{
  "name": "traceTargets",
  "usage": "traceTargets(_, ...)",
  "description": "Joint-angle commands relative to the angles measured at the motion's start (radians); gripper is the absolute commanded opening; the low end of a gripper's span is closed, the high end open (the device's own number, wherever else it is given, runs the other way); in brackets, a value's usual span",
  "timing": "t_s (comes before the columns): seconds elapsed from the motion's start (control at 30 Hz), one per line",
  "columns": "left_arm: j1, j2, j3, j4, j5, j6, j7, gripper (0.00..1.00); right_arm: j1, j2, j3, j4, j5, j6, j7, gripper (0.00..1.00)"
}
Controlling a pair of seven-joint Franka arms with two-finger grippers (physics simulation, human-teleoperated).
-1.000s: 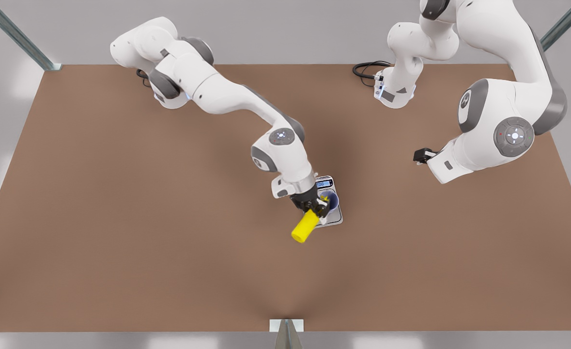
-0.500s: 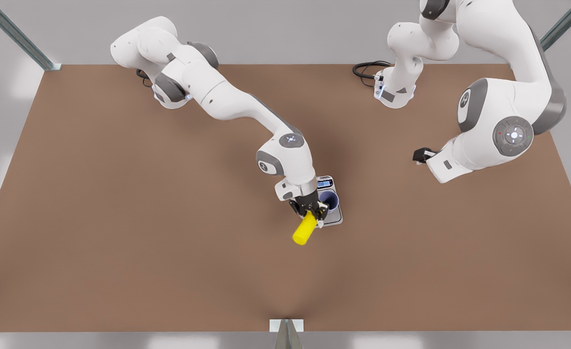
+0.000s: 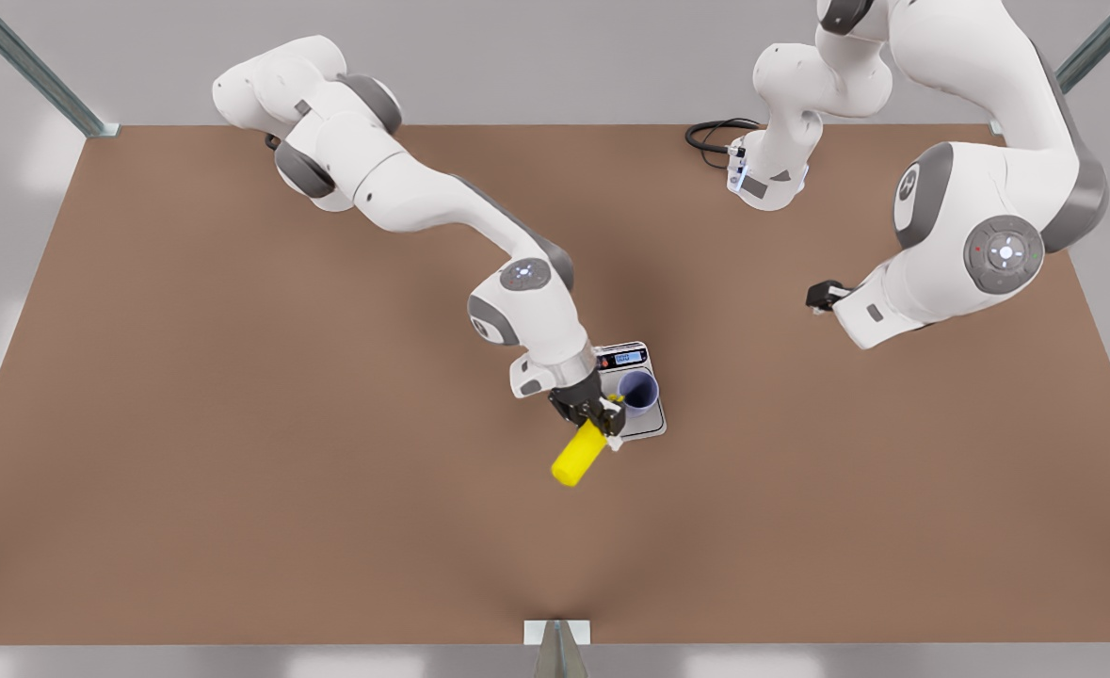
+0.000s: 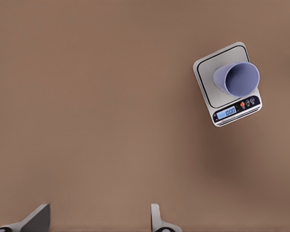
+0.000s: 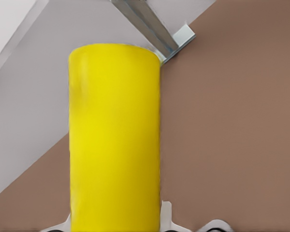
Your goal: Move cup to the weight, pick up sauce bottle, pour sauce
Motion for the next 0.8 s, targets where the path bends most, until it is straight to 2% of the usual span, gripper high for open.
traceTargets(0.0,0.000,0.002,0.000,0.001,0.009,-0.001,-0.002,1.00,-0.009,-0.009,0.000,-0.017,-0.001,-0.005,0.003,0.41)
traceTargets(0.13,0.000,0.015,0.003,0.004,0.048,0.012,0.000,1.00,-0.110,-0.082,0.058,-0.112,0.089,-0.007,-0.008,0.42)
traceTargets(0.27,0.000,0.027,0.002,-0.002,0.050,0.012,-0.002,1.00,-0.153,-0.164,0.065,-0.184,0.243,-0.016,-0.008,0.41)
traceTargets(0.4,-0.002,0.034,0.000,-0.009,0.047,0.009,-0.008,1.00,-0.196,-0.227,0.055,-0.261,0.545,-0.010,-0.113,0.42)
traceTargets(0.57,-0.003,0.039,-0.001,-0.007,0.047,-0.001,-0.006,1.00,-0.234,-0.316,-0.006,-0.371,0.970,-0.008,-0.230,0.42)
traceTargets(0.77,-0.005,0.048,-0.001,-0.007,0.048,0.001,-0.009,1.00,-0.305,-0.388,-0.046,-0.502,1.365,-0.023,-0.270,0.42)
